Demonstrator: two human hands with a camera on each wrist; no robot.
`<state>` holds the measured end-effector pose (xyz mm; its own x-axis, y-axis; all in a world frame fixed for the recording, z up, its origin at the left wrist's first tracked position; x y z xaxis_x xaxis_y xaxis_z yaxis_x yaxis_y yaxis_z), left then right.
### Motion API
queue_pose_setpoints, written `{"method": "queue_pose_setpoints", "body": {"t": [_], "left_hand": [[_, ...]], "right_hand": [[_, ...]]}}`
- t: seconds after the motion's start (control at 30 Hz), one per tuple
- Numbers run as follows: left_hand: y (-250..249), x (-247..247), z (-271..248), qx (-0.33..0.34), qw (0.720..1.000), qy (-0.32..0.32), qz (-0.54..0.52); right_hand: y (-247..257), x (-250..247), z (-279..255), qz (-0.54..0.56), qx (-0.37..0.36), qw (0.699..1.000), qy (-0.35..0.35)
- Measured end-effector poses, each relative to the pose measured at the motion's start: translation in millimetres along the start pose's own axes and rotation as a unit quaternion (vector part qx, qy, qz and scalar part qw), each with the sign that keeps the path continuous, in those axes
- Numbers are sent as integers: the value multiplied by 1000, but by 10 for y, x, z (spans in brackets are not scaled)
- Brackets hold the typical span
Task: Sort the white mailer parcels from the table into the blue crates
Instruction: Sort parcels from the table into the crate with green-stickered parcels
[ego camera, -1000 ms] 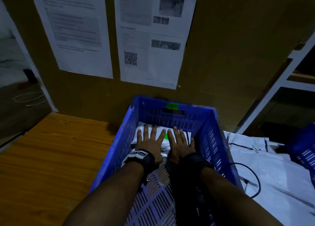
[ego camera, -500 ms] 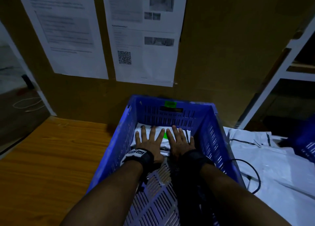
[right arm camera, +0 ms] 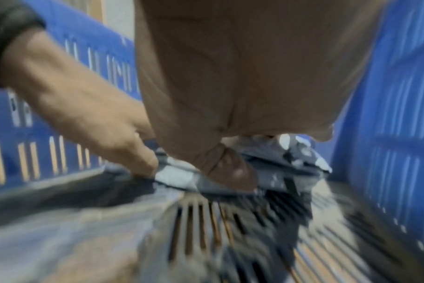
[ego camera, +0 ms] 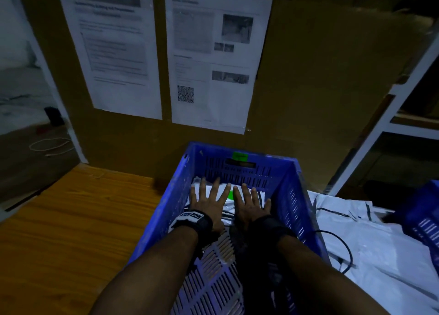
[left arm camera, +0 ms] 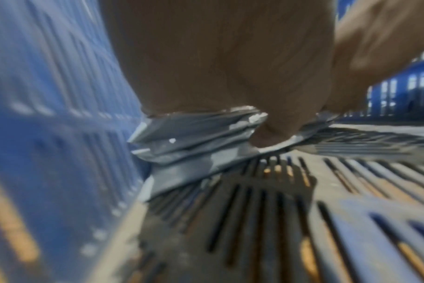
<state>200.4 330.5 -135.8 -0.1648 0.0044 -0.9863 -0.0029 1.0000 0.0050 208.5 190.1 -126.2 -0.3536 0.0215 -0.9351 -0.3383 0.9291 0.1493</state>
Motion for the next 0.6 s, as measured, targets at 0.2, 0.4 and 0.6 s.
{"method": "queue_pose_setpoints", "body": {"t": [0.2,0.4,0.6], "left_hand": [[-39,-258,-207,-16,999,-45,-5],[-202,-988,-395,22,995,-88,-32],[-538,-1698,-768,75,980,-180,-50]], "right_hand": [[204,-399,-166,-12,-4,999,-32],[393,-1217,-521,-12,-89,993,-77],[68,-2001,-1196,-50,-109,981,-152]]}}
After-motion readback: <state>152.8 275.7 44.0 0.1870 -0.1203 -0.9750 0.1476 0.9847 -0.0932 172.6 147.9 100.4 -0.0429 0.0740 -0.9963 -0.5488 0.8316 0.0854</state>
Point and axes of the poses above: each hand's wrist, its own z-axis towards the middle knuckle, its own x-axis out of the palm, y = z × x, the point moved 3 cm from there along z, towards the middle knuckle, and after that the axes turned 11 degrees about -x, right-handed, at the moved point
